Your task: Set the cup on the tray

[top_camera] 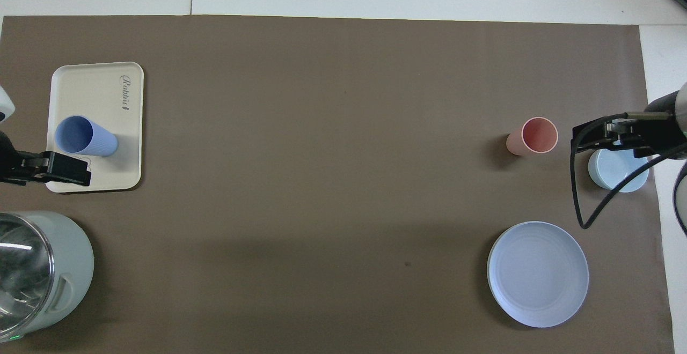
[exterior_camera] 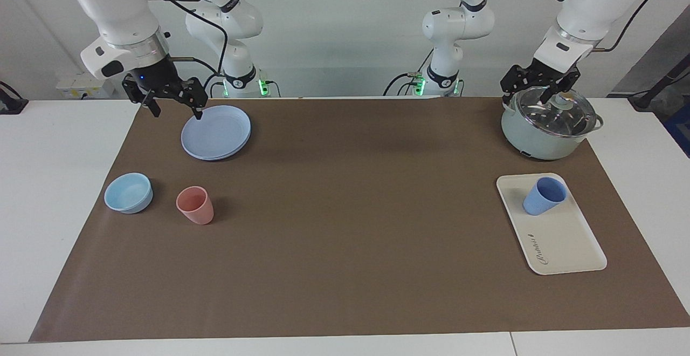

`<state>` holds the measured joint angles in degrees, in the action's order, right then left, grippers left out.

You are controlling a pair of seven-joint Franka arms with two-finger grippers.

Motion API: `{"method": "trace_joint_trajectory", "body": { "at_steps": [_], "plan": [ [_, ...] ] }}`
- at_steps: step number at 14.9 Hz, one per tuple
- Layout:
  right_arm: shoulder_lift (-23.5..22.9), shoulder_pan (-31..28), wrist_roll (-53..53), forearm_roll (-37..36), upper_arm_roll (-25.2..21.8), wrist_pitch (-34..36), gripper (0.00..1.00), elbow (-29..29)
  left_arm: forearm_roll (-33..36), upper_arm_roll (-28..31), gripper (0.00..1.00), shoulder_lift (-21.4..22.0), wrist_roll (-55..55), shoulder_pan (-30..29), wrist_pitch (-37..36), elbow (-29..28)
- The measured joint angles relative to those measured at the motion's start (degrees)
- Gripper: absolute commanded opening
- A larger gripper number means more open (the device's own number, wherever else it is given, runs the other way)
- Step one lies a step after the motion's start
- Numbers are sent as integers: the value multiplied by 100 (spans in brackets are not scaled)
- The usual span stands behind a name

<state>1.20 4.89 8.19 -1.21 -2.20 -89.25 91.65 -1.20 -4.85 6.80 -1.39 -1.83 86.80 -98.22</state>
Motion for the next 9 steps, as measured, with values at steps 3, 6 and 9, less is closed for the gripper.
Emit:
{"method": "trace_joint_trajectory", "body": {
  "at_steps": [3,6,9],
  "plan": [
    [0,0,0,8,0,0,98,0,0,-2,100,10,0,0,0,-14],
    [0,-1,0,85,0,0,99,-8,0,-4,100,11,0,0,0,-20],
    [0,0,0,91,3,0,99,-3,0,-5,100,16,0,0,1,-20]
  ]
}}
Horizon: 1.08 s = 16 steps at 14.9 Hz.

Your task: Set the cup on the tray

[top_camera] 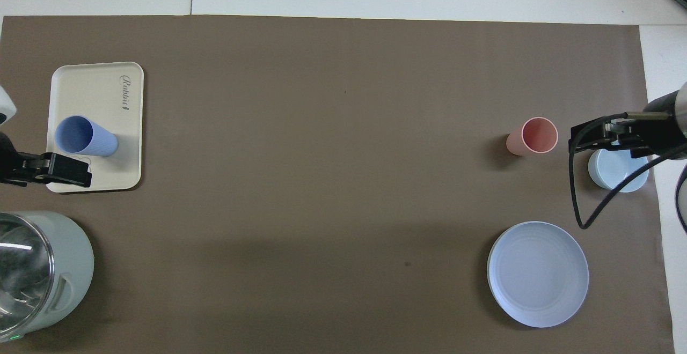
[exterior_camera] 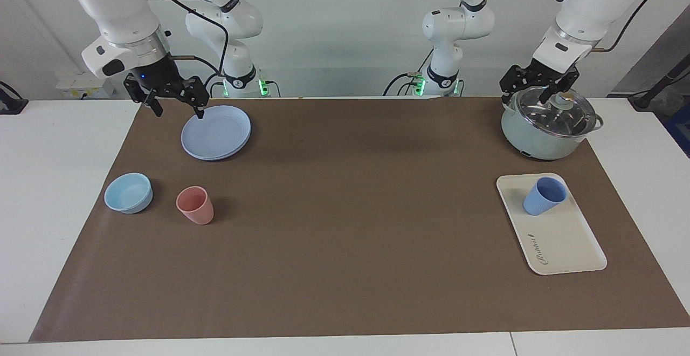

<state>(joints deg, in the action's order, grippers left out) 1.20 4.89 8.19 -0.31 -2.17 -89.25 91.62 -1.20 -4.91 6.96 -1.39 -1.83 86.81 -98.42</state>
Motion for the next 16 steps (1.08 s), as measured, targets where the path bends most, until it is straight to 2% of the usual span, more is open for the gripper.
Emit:
{"method": "trace_joint_trajectory", "body": {
  "at_steps": [9,16],
  "plan": [
    [124,2,0,2,10,130,100,147,0,-12,100,3,-226,0,375,-1],
    [147,5,0,6,15,131,100,156,0,5,100,3,-272,-8,365,-6]
  ]
}}
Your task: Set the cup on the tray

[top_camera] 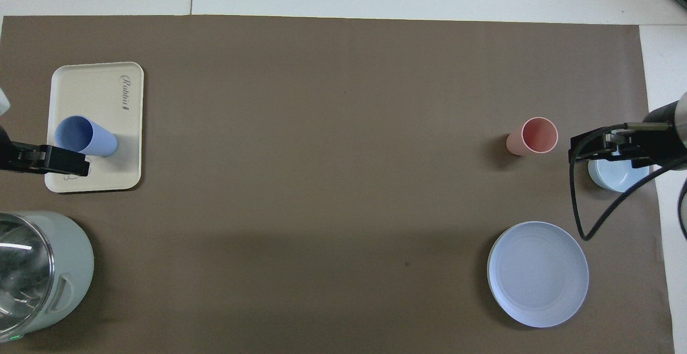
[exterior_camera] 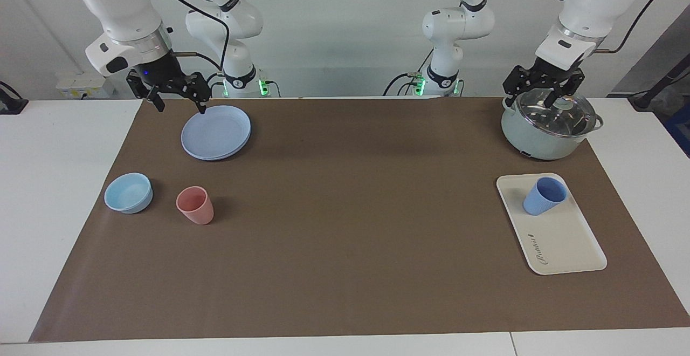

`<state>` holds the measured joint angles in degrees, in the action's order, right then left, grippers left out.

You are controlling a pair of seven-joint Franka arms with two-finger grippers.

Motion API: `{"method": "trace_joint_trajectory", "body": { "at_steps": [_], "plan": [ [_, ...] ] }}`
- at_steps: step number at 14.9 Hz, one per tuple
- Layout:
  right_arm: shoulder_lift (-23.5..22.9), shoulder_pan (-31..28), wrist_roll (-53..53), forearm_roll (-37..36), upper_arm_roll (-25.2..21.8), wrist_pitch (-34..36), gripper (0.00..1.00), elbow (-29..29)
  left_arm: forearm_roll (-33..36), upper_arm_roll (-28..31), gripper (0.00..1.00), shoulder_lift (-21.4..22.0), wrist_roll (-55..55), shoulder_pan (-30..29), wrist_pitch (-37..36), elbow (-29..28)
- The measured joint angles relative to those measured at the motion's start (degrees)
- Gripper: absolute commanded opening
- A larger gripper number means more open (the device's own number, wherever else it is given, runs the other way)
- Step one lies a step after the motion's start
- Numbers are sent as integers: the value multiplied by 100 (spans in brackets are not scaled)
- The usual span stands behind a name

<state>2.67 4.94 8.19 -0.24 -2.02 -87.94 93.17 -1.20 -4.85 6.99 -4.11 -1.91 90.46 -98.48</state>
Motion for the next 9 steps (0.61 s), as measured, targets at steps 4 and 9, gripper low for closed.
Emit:
{"method": "trace_joint_trajectory", "body": {
  "at_steps": [4,9],
  "plan": [
    [4,-2,0,0,1,0,100,0,0,3,100,0,15,-3,-31,-8],
    [7,-2,0,0,1,0,100,0,-2,-25,100,0,27,2,-48,-15]
  ]
}}
